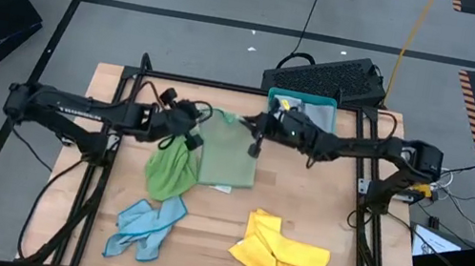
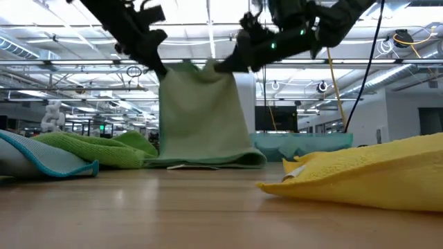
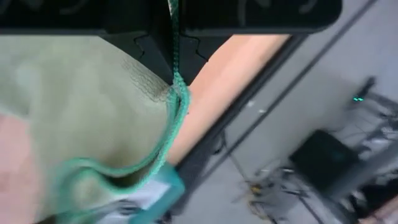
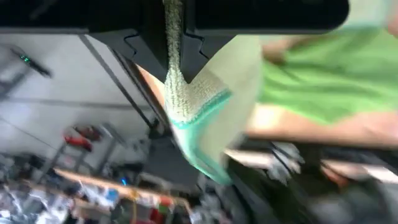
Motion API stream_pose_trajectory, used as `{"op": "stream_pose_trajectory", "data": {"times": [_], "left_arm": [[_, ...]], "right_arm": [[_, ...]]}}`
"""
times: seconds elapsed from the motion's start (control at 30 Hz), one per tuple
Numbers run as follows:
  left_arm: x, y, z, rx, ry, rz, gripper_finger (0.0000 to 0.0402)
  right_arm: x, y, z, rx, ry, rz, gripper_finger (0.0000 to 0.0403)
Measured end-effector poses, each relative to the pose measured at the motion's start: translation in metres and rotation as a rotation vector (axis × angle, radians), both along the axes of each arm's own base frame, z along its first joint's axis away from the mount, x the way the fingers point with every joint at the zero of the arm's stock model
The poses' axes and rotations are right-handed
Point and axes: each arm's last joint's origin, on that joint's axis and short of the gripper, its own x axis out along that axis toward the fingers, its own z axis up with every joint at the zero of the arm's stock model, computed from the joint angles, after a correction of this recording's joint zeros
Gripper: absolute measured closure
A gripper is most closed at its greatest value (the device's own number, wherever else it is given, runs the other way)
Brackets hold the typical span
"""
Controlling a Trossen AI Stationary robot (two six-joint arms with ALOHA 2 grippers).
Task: Fold microfiber towels
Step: Fold the light green microfiber cloth
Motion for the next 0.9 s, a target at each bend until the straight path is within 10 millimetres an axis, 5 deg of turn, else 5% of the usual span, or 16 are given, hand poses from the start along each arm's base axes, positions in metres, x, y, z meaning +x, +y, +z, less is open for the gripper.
{"op": "stream_pose_trajectory", "data": {"times": [0.57, 0.9], "left_arm": [[-0.015, 0.030, -0.065, -0.141, -0.074, -0.093, 0.0396], [-0.017, 0.024, -0.075, -0.181, -0.099, -0.170, 0.0395]], "right_arm": [[0.012, -0.044, -0.069, 0.140, 0.060, 0.037, 0.0387], [0.012, -0.039, -0.071, 0.236, 0.086, 0.026, 0.0349]]}}
